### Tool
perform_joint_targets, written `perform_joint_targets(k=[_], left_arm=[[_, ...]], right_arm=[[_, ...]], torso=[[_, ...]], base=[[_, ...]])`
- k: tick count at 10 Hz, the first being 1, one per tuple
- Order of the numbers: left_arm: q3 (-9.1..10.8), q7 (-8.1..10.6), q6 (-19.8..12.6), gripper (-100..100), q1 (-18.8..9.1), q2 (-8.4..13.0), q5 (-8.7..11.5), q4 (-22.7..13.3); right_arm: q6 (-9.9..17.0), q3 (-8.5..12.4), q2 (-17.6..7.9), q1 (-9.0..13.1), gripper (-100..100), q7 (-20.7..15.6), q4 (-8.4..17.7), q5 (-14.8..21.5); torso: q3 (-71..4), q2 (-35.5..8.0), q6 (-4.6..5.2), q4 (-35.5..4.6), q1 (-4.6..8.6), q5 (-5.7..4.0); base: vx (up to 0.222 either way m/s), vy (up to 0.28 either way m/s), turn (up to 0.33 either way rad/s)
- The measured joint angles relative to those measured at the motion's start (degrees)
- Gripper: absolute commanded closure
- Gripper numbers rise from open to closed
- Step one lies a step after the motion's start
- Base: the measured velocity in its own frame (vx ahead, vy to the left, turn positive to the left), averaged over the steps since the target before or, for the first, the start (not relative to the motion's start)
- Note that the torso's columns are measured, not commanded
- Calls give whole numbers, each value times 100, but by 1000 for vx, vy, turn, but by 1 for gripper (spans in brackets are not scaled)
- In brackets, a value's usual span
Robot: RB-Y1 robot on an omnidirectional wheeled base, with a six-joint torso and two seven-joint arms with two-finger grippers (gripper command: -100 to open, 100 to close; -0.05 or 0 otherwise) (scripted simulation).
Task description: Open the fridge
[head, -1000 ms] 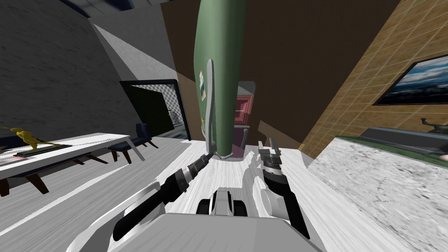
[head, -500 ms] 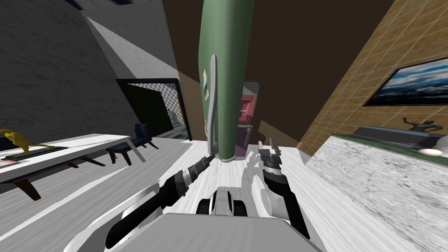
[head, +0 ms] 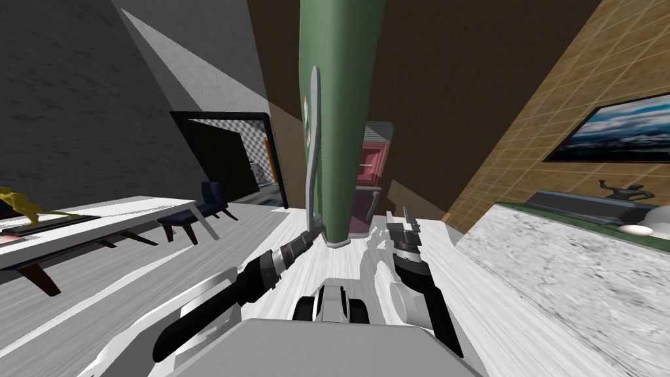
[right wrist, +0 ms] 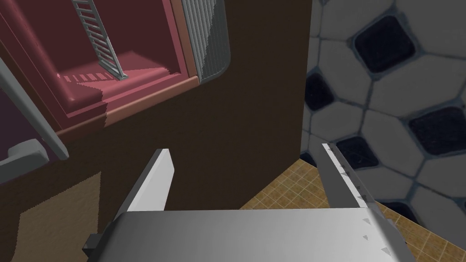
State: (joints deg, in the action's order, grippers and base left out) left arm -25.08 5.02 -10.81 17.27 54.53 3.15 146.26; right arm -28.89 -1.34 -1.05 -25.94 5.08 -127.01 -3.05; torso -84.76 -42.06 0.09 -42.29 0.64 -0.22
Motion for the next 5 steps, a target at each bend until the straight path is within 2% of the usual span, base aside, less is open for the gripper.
perform_joint_targets(k=[2, 5], left_arm=[[211, 203, -244, -100, -260, 198, 229, 158], [421, 466, -485, -100, -423, 483, 498, 274]], right_arm=[[0, 0, 0, 0, 0, 0, 0, 0], [0, 1, -1, 0, 0, 0, 0, 0]], torso=[[14, -16, -8, 2, -63, 21], [20, -47, -11, -41, -73, 14]], base=[[-20, -43, 10], [-27, -13, 12]])
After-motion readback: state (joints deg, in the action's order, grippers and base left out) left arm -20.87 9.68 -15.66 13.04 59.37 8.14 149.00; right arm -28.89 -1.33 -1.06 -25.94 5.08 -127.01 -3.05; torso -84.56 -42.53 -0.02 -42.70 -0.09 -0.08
